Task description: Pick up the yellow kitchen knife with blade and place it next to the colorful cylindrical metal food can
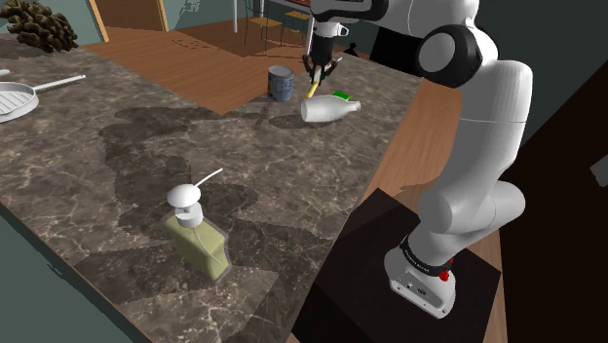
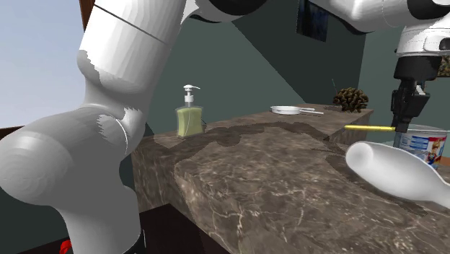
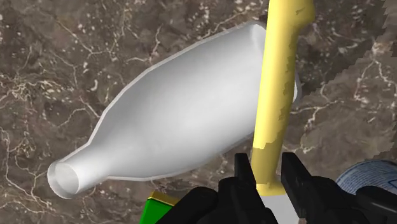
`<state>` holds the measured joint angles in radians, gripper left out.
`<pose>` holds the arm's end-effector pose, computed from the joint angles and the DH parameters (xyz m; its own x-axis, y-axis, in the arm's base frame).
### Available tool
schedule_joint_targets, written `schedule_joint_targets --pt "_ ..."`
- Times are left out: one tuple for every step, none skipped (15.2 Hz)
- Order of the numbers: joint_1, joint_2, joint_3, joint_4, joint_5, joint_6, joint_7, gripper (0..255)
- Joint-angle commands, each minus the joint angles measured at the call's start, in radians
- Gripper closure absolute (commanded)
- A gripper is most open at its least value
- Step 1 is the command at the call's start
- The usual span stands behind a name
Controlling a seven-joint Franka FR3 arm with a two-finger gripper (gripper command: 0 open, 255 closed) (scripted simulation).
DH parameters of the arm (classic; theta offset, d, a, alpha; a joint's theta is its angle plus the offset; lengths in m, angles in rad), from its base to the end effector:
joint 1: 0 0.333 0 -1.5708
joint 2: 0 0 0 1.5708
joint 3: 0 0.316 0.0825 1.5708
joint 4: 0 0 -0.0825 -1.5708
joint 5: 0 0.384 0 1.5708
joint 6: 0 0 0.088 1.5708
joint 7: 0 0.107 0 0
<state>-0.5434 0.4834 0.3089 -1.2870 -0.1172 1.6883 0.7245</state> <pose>0.6559 -0.2131 0.4765 0.5630 -0.8241 -0.0629 -0.8248 -0.5651 0.0204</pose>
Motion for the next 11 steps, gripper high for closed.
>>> schedule_joint_targets --pt "-0.002 -0.002 0.0 -0.029 0.0 0.028 0.002 255" --pt "-0.003 -0.002 0.0 -0.043 0.0 0.041 0.002 255" --pt "-0.004 -0.001 -0.001 -0.055 0.0 0.054 0.002 255" --pt "-0.005 0.0 -0.001 -0.068 -0.001 0.067 0.003 255" --pt "-0.005 0.001 -0.001 -0.08 -0.001 0.08 0.003 255" --pt "-0.006 0.002 -0.002 -0.091 -0.002 0.093 0.003 255" --pt "-0.007 0.003 -0.002 -0.102 -0.003 0.105 0.004 255" --pt "-0.007 0.005 -0.003 -0.113 -0.003 0.118 0.004 255" --pt "-0.008 0.007 -0.003 -0.124 -0.004 0.13 0.005 255" --pt "-0.008 0.009 -0.004 -0.134 -0.005 0.143 0.005 255" --pt "-0.008 0.012 -0.004 -0.144 -0.006 0.155 0.006 255"
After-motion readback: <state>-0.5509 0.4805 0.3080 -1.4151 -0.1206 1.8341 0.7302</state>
